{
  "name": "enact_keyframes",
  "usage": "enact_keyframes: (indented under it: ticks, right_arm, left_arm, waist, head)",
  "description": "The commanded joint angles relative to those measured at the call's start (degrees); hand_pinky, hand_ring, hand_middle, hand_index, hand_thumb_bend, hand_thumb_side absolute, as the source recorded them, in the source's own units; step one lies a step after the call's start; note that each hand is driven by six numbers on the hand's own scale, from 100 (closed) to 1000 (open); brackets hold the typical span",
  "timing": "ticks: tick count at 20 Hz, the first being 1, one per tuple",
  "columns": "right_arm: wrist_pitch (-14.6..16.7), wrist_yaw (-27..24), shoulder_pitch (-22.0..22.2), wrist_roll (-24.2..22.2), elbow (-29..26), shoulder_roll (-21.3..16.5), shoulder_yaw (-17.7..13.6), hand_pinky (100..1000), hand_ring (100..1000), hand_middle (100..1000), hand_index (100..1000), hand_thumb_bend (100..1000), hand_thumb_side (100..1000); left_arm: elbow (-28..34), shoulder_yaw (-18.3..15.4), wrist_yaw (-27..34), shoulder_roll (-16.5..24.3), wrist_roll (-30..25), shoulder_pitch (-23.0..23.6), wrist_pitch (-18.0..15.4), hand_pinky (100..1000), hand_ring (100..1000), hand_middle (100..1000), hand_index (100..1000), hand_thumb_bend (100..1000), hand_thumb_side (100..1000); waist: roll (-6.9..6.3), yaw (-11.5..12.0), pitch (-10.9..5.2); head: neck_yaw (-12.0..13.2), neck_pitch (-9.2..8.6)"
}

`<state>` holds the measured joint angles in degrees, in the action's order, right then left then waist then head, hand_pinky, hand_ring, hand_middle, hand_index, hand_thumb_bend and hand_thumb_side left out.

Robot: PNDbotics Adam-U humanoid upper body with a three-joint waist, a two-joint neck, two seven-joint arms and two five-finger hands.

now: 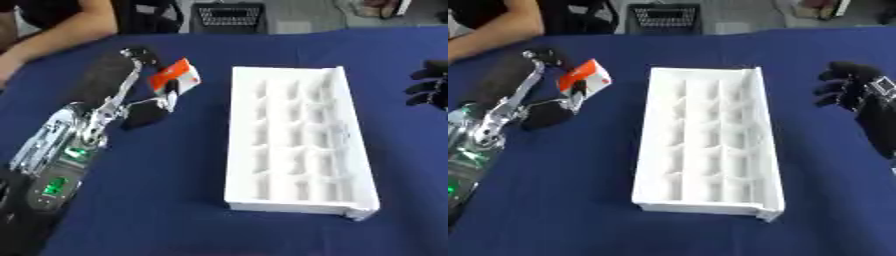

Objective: Pick up objects on the table and place them in the box.

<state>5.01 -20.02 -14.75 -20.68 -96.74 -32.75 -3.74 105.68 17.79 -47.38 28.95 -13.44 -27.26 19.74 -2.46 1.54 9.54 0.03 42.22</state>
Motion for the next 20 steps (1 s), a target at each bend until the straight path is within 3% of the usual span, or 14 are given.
enact_keyframes:
  ticks: [1,9,17,18,19,20]
  right_arm:
    - [0.0,0.1,-0.3,-0.2,-0.4,-1.2,-0.5,650,703,734,863,100,932]
    - [-0.1,0.0,-0.4,-0.4,-0.4,-1.1,-0.3,651,703,734,863,100,931]
    - [-0.1,0.0,-0.6,-0.6,-0.3,-1.0,-0.1,651,703,735,863,100,932]
    - [-0.1,0.0,-0.6,-0.6,-0.4,-1.0,-0.1,651,703,735,863,100,932]
    - [-0.1,0.0,-0.6,-0.6,-0.3,-1.0,-0.1,651,703,735,863,100,932]
    - [-0.1,0.0,-0.6,-0.6,-0.3,-1.0,-0.1,651,703,735,863,100,932]
  left_arm:
    - [1.4,1.3,0.4,-0.6,-1.6,-2.1,-0.9,876,808,780,544,100,465]
    - [-2.2,7.2,-0.6,-3.8,-6.0,-6.8,-5.3,873,806,780,547,100,474]
    - [-3.4,11.4,0.5,-6.2,-8.8,-8.4,-8.8,878,810,783,566,100,484]
    - [-3.2,11.8,0.7,-6.2,-9.1,-8.4,-9.2,880,812,787,589,146,481]
    - [-2.8,12.2,1.0,-6.0,-9.7,-8.3,-9.7,883,815,794,645,246,485]
    - [-2.4,12.5,1.1,-5.8,-10.2,-8.3,-10.2,882,813,791,622,195,481]
  waist:
    - [0.09,-0.2,-1.14]
    - [0.06,-0.6,-1.29]
    - [0.13,-0.8,-1.32]
    - [0.13,-0.8,-1.32]
    - [0.12,-0.9,-1.32]
    - [0.11,-0.8,-1.32]
  head:
    - [0.4,-0.48]
    - [0.7,-0.44]
    - [1.0,-0.42]
    - [1.1,-0.43]
    - [1.1,-0.42]
    - [1.0,-0.42]
